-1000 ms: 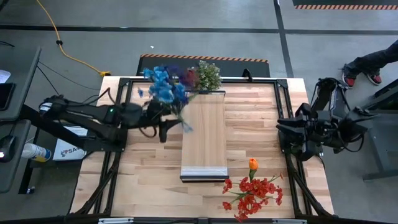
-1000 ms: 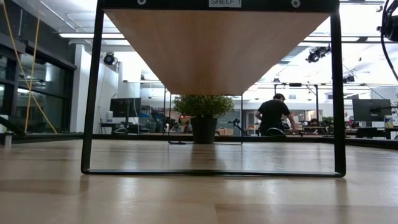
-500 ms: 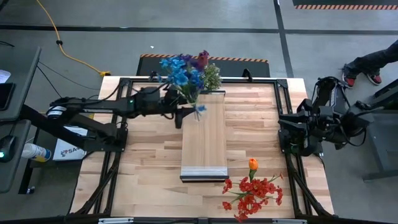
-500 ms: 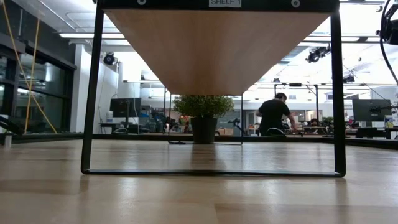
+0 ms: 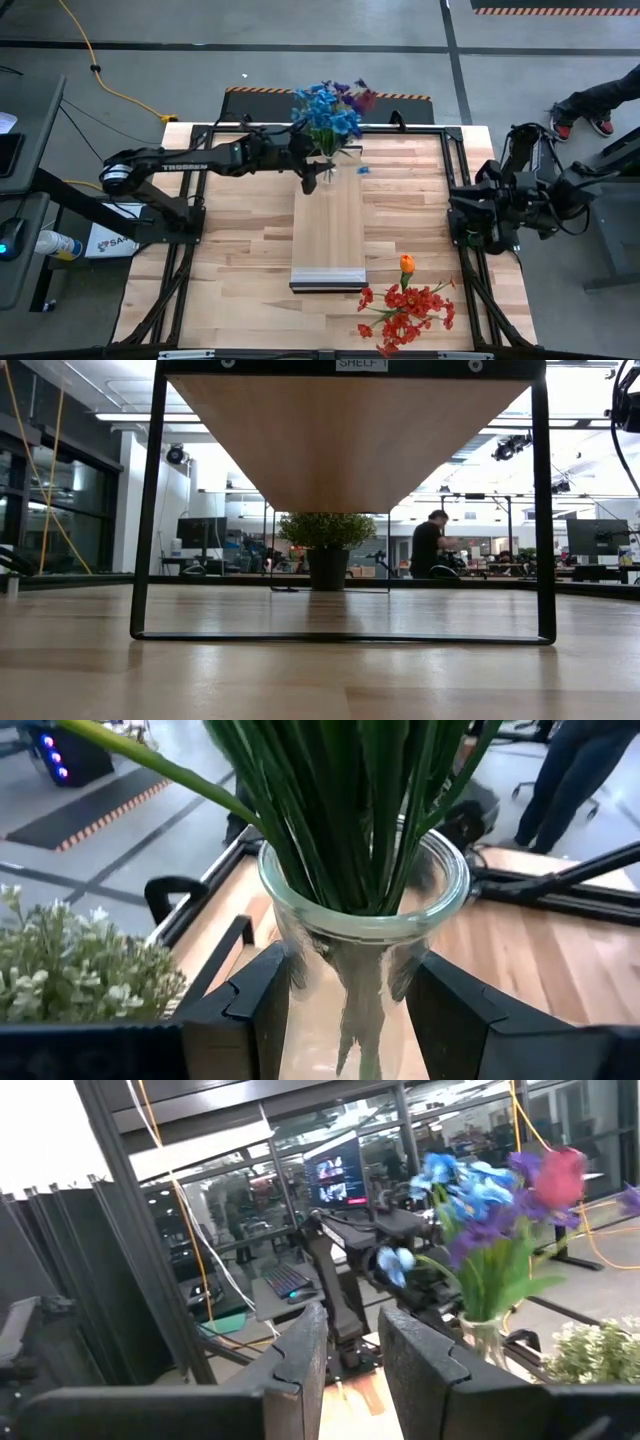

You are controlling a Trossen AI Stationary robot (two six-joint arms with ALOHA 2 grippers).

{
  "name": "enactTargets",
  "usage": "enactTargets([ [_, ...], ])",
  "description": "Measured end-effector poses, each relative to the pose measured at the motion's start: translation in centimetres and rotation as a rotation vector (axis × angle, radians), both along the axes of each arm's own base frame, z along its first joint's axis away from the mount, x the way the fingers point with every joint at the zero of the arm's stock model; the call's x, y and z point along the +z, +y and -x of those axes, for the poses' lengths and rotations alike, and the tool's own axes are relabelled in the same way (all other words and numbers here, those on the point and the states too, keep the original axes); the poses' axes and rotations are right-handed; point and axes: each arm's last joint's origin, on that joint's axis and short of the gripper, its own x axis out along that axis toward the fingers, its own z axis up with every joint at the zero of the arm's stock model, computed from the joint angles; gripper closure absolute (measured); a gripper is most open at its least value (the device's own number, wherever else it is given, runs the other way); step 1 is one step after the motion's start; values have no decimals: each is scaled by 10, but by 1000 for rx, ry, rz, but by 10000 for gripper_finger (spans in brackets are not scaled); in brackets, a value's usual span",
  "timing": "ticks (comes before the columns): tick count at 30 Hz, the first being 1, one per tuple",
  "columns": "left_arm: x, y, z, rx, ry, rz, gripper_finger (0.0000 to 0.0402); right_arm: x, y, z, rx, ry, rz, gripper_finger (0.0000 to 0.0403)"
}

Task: Pick and place flowers into a vace then onto a shelf
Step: Put the left transparent vase on the shelf

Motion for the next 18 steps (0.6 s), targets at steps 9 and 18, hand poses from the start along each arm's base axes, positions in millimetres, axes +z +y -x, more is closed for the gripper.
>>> enactTargets([
  [9, -3, 7, 0, 18, 16, -9, 197, 0, 0, 0, 3, -1, 3, 316],
  [18, -10, 6, 1, 16, 38, -12, 199, 0, -1, 0, 0, 2, 24, 315],
])
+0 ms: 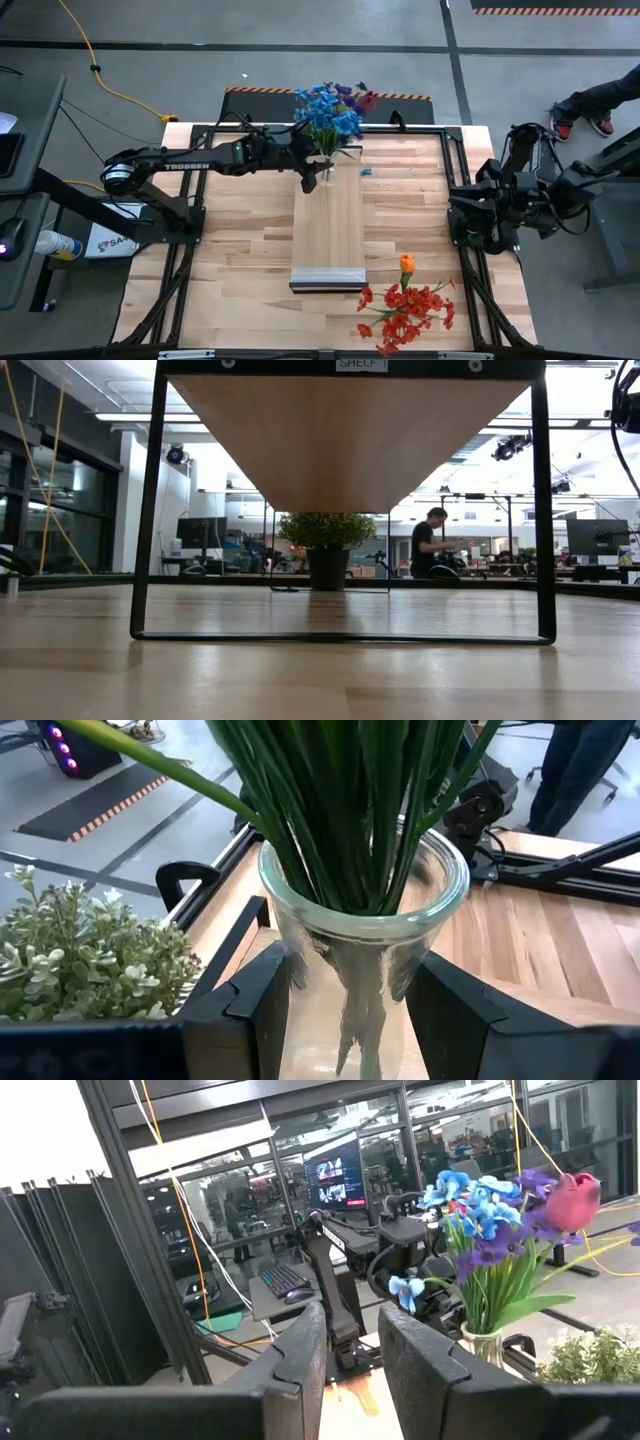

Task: Pick and place flowers into a vace then onto a shelf
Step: Put the left transparent vase on the shelf

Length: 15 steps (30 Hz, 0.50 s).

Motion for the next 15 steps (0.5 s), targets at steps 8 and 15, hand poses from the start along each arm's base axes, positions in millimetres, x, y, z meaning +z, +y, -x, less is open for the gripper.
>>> enactTargets([
  [8, 0, 0, 0, 0, -2, -1, 182, 0, 0, 0, 0, 0, 0, 316],
  [15, -11, 1, -8, -5, 17, 14, 198, 0, 0, 0, 0, 0, 0, 316],
])
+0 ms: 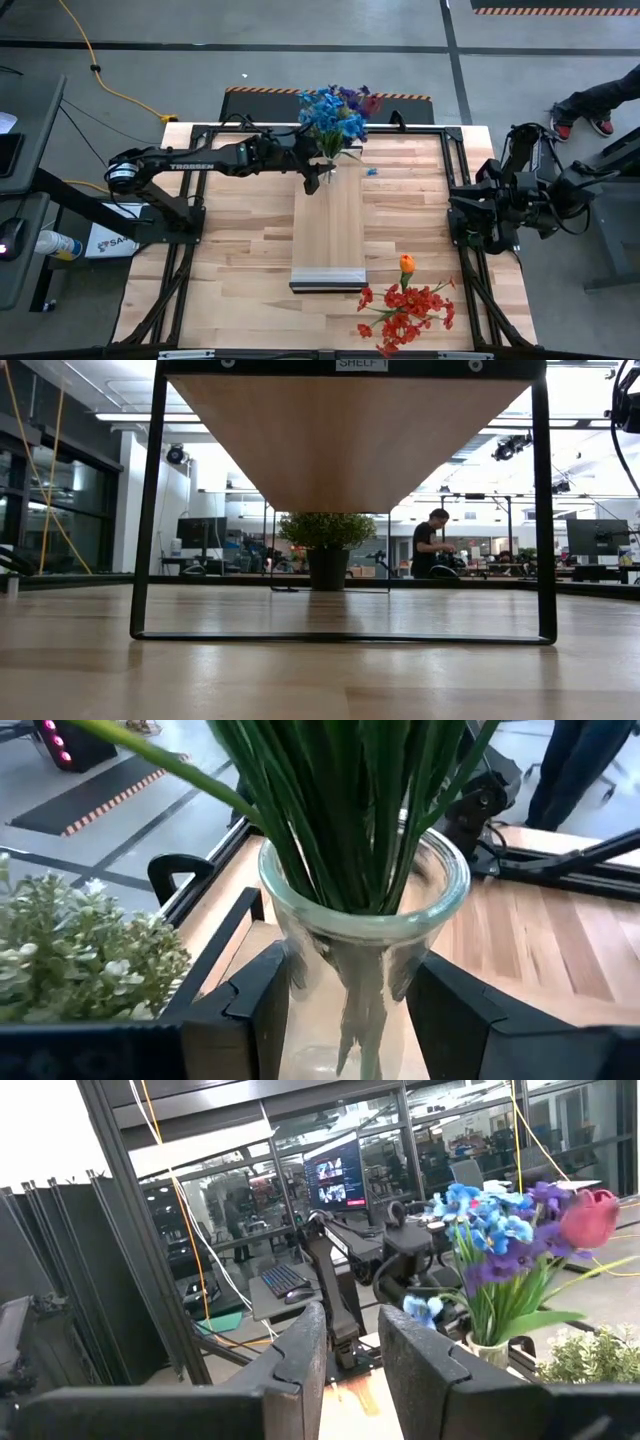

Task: Pick and place flowers into a vace then onto a shelf
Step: Put the left transparent vase on the shelf

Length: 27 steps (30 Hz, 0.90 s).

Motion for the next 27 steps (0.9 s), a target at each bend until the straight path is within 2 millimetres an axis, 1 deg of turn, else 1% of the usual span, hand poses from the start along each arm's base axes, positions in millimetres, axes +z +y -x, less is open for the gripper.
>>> enactTargets([
  [5, -7, 2, -7, 8, -3, 29, 164, 0, 0, 0, 1, 0, -1, 316],
  [7, -9, 2, -8, 6, -3, 42, 156, 0, 0, 0, 0, 0, -1, 315],
  [10, -9, 1, -7, -4, -3, 48, 156, 0, 0, 0, 1, -1, -2, 316],
  [17, -9, 1, -7, -11, 3, 62, 168, 0, 1, 0, 32, -14, 4, 315],
  [27, -12, 0, -6, -14, 27, 81, 140, 0, 1, 0, 31, -14, 4, 315],
])
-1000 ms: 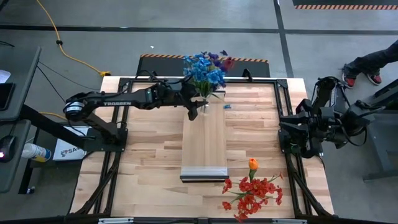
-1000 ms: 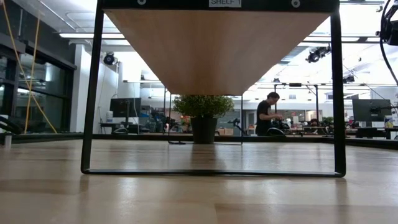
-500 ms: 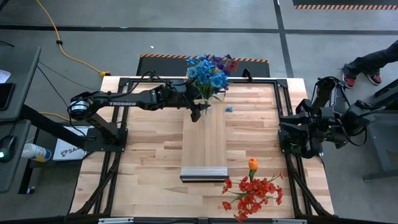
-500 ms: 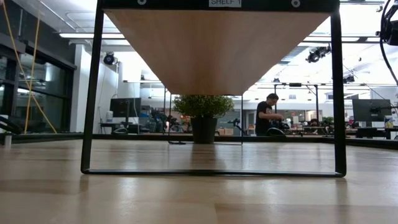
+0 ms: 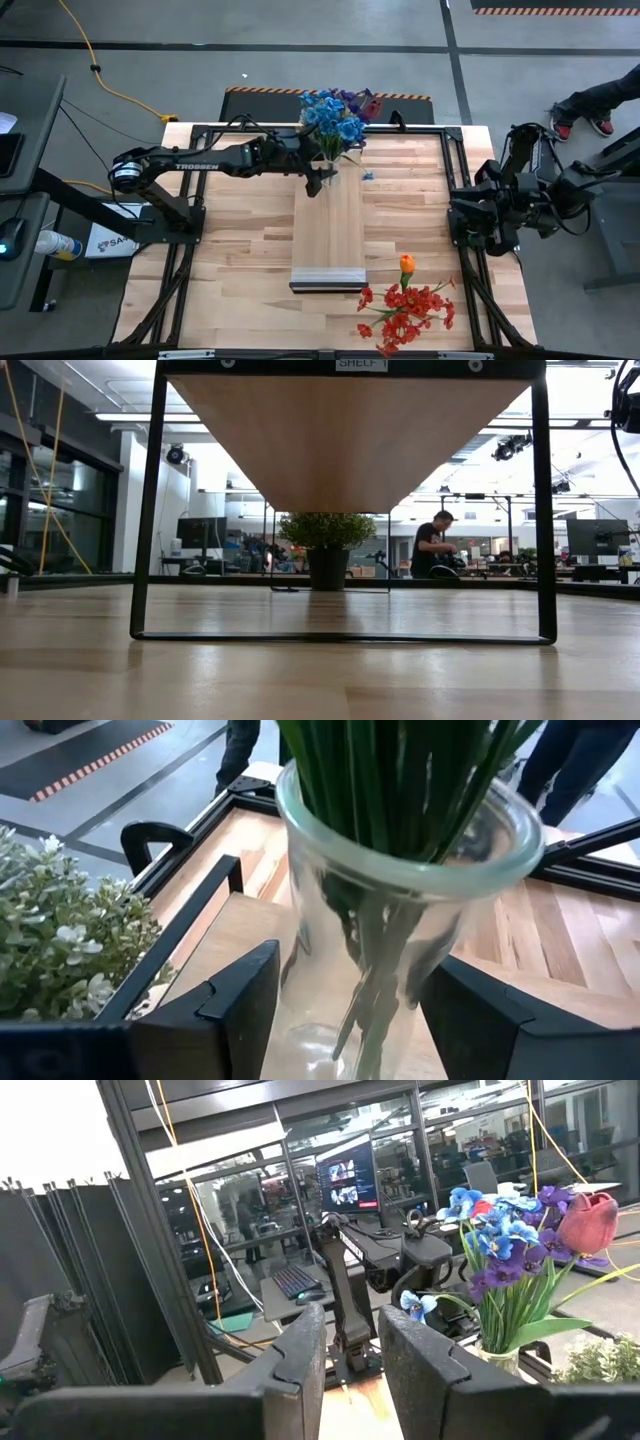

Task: Pick and place flowers into a vace then onto a shelf
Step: Put the left transparent vase on the shelf

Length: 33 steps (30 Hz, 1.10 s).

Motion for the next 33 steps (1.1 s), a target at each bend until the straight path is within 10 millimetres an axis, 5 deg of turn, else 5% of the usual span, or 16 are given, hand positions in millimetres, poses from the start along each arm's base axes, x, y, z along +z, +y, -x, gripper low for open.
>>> enactTargets([
  [33, -1, -1, 7, 35, 61, 3, 113, 0, 0, 0, 2, 0, 1, 316],
])
